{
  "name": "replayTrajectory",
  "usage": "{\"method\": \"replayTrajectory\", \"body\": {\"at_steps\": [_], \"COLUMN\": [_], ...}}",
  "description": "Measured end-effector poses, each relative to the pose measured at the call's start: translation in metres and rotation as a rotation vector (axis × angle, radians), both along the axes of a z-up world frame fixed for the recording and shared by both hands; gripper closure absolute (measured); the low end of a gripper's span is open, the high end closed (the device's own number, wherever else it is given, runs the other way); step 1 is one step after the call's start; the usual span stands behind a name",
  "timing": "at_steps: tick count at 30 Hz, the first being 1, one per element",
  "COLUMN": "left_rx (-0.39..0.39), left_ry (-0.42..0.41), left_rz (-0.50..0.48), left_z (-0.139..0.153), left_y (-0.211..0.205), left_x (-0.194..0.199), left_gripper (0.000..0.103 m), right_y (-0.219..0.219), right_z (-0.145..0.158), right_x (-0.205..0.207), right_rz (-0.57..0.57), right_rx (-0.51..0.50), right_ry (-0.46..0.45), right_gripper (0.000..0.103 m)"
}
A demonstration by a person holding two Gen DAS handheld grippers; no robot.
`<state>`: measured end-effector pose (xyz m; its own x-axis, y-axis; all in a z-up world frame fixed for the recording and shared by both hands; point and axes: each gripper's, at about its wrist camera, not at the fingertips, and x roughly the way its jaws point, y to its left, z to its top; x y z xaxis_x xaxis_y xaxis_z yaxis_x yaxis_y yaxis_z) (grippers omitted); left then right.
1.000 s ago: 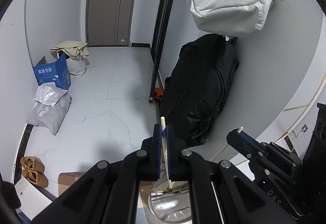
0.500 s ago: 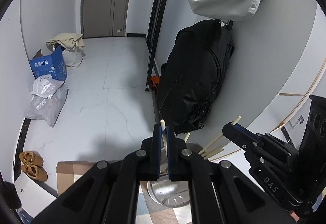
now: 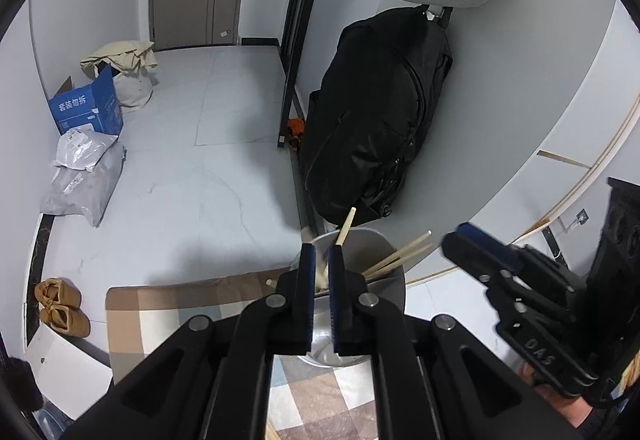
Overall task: Organize utensils
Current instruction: 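Move both grippers back over the chopstick bundle on the mat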
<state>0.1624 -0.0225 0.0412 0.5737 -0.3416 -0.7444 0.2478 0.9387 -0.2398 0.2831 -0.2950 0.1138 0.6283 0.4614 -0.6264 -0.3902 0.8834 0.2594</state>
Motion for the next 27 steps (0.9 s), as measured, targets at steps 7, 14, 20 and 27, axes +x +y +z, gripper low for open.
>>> {"method": "replayTrajectory", "body": {"at_steps": [7, 14, 20, 27], "left_rx": [0.000, 0.046, 0.070, 0.062], "left_ry": [-0.026, -0.114, -0.196, -0.261], "left_rz": [0.051, 0.143, 0.248, 0.302], "left_z": [0.006, 0.017, 0.021, 0.008], "left_y": [0.009, 0.021, 0.034, 0.043], "left_x": [-0.012, -0.043, -0.076, -0.107], "left_gripper": [0.057, 0.040, 0.024, 0.017], "right_y": [-0.013, -0.014, -0.008, 0.007], "right_z": [0.019, 0.034, 0.041, 0.036], "right_x": [-0.026, -0.057, -0.097, -0.136], "right_rz": [-0.032, -0.034, -0.011, 0.046], "right_rx": [0.011, 0.039, 0.066, 0.081], "right_ry": [-0.042, -0.088, -0.164, -0.212], "right_gripper": [0.061, 0.040, 0.022, 0.011]}}
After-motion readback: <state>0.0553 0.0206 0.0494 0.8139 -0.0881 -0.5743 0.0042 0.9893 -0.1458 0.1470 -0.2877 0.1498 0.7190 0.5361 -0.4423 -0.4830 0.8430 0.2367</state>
